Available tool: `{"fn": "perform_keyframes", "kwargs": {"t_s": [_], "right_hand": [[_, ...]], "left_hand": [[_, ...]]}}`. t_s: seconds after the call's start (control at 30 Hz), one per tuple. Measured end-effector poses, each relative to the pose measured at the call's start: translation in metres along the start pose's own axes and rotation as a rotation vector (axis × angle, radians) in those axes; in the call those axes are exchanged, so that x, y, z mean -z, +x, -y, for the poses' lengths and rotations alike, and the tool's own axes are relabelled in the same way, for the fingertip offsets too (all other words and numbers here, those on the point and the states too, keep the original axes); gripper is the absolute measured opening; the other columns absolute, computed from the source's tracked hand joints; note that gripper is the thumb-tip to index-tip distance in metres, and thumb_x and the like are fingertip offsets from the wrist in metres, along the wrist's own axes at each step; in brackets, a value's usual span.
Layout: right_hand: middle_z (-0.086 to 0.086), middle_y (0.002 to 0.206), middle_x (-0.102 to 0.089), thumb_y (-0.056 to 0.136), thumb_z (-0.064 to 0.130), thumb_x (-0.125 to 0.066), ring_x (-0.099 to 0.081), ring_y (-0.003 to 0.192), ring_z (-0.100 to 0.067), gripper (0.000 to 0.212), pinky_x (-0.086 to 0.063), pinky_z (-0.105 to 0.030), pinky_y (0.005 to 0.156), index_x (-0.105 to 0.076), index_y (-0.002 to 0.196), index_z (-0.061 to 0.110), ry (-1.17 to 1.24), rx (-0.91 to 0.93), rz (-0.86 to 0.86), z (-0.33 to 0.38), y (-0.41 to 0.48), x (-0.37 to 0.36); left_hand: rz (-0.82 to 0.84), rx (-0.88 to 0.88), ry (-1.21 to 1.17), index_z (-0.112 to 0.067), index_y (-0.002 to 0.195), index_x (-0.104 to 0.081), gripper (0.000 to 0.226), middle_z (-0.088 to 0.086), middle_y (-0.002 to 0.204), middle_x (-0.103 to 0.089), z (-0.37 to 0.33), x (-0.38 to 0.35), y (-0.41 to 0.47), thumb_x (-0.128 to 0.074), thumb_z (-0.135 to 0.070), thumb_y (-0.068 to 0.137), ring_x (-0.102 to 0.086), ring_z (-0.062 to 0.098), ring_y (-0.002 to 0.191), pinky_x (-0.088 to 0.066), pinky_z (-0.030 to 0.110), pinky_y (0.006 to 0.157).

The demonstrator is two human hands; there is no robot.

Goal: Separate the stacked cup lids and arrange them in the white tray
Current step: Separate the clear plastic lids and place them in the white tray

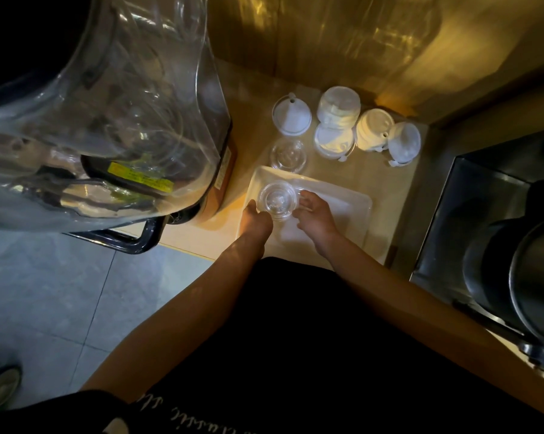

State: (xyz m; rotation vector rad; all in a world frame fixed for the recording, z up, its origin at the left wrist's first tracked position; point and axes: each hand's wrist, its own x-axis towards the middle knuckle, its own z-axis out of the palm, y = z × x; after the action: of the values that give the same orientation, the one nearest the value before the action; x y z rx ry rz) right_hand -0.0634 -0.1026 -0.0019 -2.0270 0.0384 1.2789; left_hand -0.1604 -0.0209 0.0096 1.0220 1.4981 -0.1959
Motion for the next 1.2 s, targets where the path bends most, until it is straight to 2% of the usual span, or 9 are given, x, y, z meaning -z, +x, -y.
{"fn": "perform_keyframes", "kwargs": {"t_s": [0.13, 0.23, 0.37, 0.57, 0.73, 0.93, 1.2], "right_hand": [[-0.003, 0.13, -0.06, 0.083, 0.011, -0.058, -0.057, 0.121, -0.024, 0.056, -0.046, -0.049, 0.106, -0.051, 0.137, 0.021, -0.006, 0.011, -0.001, -0.002, -0.003, 0.002], [0.0, 0.12, -0.057, 0.086, 0.008, -0.056, -0.056, 0.119, -0.025, 0.053, -0.046, -0.047, 0.106, -0.05, 0.137, 0.02, -0.001, 0.018, -0.019, -0.003, -0.008, 0.004], [0.0, 0.115, -0.058, 0.083, 0.01, -0.058, -0.058, 0.116, -0.026, 0.05, -0.046, -0.048, 0.106, -0.053, 0.132, 0.021, 0.013, 0.01, -0.024, -0.009, -0.013, 0.005], [-0.007, 0.118, -0.064, 0.071, 0.027, -0.054, -0.06, 0.116, -0.03, 0.056, -0.046, -0.048, 0.106, -0.056, 0.127, 0.027, 0.056, 0.004, -0.04, -0.024, -0.017, 0.007], [-0.003, 0.114, -0.064, 0.087, 0.014, -0.055, -0.061, 0.11, -0.025, 0.043, -0.048, -0.048, 0.104, -0.056, 0.128, 0.025, 0.056, 0.013, -0.057, -0.026, -0.026, 0.01], [-0.003, 0.111, -0.065, 0.087, 0.012, -0.054, -0.062, 0.105, -0.023, 0.035, -0.05, -0.048, 0.102, -0.059, 0.117, 0.029, 0.073, 0.03, -0.092, -0.03, -0.03, 0.017], [-0.004, 0.11, -0.065, 0.087, 0.015, -0.054, -0.063, 0.103, -0.025, 0.031, -0.053, -0.046, 0.097, -0.059, 0.113, 0.03, 0.072, 0.097, -0.112, -0.028, -0.035, 0.023]], "left_hand": [[0.002, -0.021, -0.061, -0.011, 0.152, -0.025, 0.068, 0.007, 0.157, -0.032, 0.001, 0.001, -0.003, -0.039, -0.001, 0.086, -0.037, 0.029, 0.141, -0.035, 0.047, 0.115], [-0.001, -0.045, -0.079, -0.017, 0.153, -0.024, 0.069, 0.005, 0.156, -0.034, 0.005, 0.002, -0.004, -0.042, -0.002, 0.087, -0.043, 0.026, 0.138, -0.037, 0.044, 0.114], [-0.007, -0.076, -0.067, -0.016, 0.152, -0.027, 0.066, 0.005, 0.155, -0.036, 0.006, 0.005, -0.012, -0.042, -0.003, 0.089, -0.043, 0.024, 0.138, -0.037, 0.043, 0.115], [-0.014, -0.149, -0.046, -0.015, 0.145, -0.04, 0.059, 0.007, 0.148, -0.044, 0.011, 0.006, -0.019, -0.04, 0.0, 0.088, -0.05, 0.027, 0.13, -0.041, 0.045, 0.111], [-0.037, -0.204, -0.029, -0.013, 0.14, -0.045, 0.053, 0.01, 0.144, -0.048, 0.016, 0.007, -0.024, -0.04, 0.0, 0.089, -0.048, 0.026, 0.13, -0.042, 0.041, 0.109], [-0.065, -0.262, 0.04, -0.016, 0.139, -0.046, 0.051, 0.01, 0.144, -0.048, 0.019, 0.008, -0.028, -0.039, -0.002, 0.09, -0.048, 0.025, 0.13, -0.042, 0.036, 0.106], [-0.108, -0.369, 0.136, -0.015, 0.138, -0.048, 0.048, 0.008, 0.141, -0.051, 0.019, 0.01, -0.037, -0.039, -0.004, 0.093, -0.051, 0.025, 0.127, -0.04, 0.029, 0.097]]}}
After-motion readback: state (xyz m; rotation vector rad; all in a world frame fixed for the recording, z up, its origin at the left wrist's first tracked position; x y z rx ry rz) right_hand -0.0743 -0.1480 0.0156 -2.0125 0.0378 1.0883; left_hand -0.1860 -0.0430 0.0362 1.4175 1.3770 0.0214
